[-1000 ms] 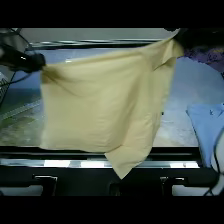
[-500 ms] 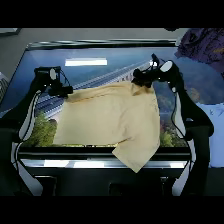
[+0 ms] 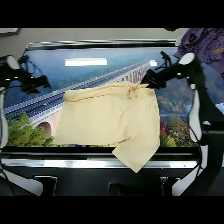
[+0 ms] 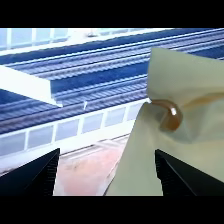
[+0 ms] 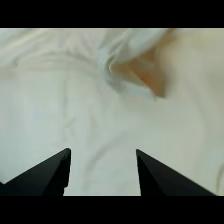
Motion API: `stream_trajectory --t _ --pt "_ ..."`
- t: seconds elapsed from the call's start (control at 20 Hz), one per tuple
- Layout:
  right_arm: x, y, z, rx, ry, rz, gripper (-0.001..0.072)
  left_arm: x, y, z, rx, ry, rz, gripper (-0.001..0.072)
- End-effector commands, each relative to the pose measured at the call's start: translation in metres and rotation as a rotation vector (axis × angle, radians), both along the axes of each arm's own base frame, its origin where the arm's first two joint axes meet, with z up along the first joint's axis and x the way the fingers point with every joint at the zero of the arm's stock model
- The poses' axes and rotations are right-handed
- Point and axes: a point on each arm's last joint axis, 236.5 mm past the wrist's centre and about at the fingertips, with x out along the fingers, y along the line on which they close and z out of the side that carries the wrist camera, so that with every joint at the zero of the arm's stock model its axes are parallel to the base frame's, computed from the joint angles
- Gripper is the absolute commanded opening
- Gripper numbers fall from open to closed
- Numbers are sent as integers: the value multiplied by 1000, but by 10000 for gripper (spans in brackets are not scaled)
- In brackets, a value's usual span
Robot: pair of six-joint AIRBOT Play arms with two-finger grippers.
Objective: Fold the clothes and pants, and hang the long-sleeved shirts on hangers.
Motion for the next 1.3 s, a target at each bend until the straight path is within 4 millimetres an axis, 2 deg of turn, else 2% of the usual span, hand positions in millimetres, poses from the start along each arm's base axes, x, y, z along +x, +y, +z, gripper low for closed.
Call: stream_trajectory --t 0.0,0.1,0.15,0.25,0.4,0.55,0.65,0.75,0.9,1.05,1.25 --pt "-72 -63 26 24 64 59 487 -59 27 27 -195 -44 92 701" --pt "-114 -96 10 25 108 -45 487 -106 39 20 -288 -50 206 701" --pt "-143 -103 -2 45 136 -98 486 -129 48 12 -296 -53 273 701" --pt "-194 -103 -27 73 160 -175 483 -166 57 -1 -293 -63 370 701" --pt "-255 -93 -72 70 201 -262 429 -197 51 -19 -296 -52 423 701" --pt "-298 -77 -111 75 284 -264 429 -204 40 -24 -311 -20 407 701" --pt "-311 -72 -126 74 305 -259 429 -204 40 -24 -311 -21 405 701" --pt "-313 -73 -133 54 298 -258 429 -204 40 -24 -311 -20 404 701" --pt "-303 -84 -139 11 248 -280 429 -206 38 -25 -316 -12 402 701" --pt "-295 -86 -142 8 214 -299 429 -205 39 -25 -314 -14 403 701" --pt "-294 -67 -151 118 245 -307 420 -205 39 -25 -313 -16 403 701"
